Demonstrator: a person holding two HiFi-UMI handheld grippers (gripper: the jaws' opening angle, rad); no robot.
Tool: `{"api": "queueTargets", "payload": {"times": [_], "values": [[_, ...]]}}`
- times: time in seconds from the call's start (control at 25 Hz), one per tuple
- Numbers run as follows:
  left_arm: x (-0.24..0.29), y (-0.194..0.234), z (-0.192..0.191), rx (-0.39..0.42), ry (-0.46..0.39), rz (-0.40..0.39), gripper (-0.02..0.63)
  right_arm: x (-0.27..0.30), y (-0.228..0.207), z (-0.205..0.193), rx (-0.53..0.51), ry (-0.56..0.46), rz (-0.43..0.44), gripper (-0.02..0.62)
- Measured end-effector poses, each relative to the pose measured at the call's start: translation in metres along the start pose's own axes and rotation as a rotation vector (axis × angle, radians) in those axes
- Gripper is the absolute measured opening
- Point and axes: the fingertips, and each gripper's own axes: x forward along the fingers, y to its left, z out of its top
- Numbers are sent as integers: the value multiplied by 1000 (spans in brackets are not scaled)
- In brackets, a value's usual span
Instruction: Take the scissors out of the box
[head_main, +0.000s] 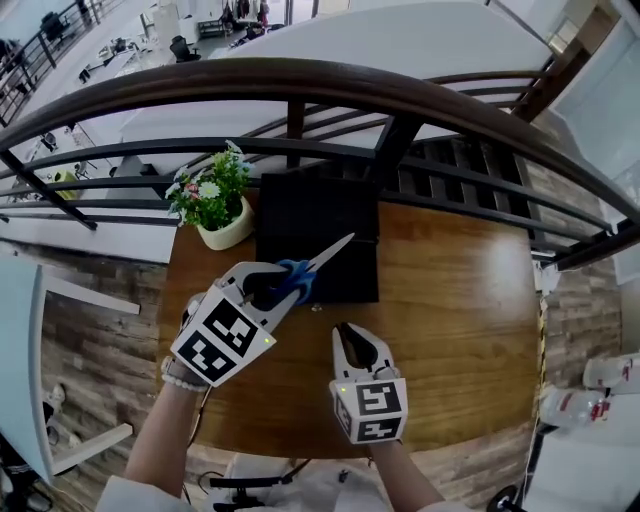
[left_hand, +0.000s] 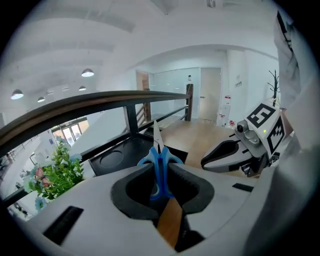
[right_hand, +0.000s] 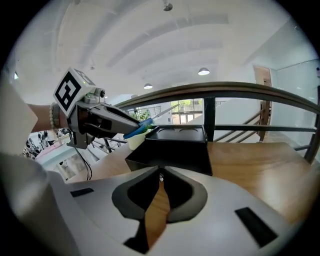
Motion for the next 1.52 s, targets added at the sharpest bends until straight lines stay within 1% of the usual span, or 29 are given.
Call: {"api": "queueTargets", "payload": {"times": [0.2, 0.28, 0.48, 0.72, 0.84, 0.92, 1.12, 1.24, 1.32, 1.4, 1.52], "values": [[-36, -17, 21, -38, -79, 37, 98, -39, 5, 29, -48, -65, 3, 57], [-52, -21, 27, -44, -112, 67, 98, -52, 8, 39, -70, -92, 0, 57], [-102, -31, 42, -67, -197, 156, 98, -94, 12, 63, -145, -142, -43, 57], [-149, -44, 58, -108, -301, 246, 98, -131, 21, 85, -174, -207, -47, 57], [-175, -48, 68, -138, -378, 289, 98, -142, 29, 94, -168, -238, -47, 57], [-191, -52, 70, -155, -415, 316, 98, -148, 34, 98, -165, -253, -44, 57], [-220, -61, 68, -142, -453, 371, 98, -159, 48, 111, -175, -283, -32, 57], [-228, -73, 66, -181, -470, 371, 98, -169, 50, 115, -170, -300, -22, 57], [-235, -77, 60, -201, -467, 367, 98, -172, 55, 118, -179, -308, -10, 57], [-241, -81, 52, -208, -450, 370, 98, -176, 60, 119, -195, -313, 3, 57], [-245, -84, 49, -217, -462, 378, 98, -181, 59, 120, -214, -324, 16, 57]]}}
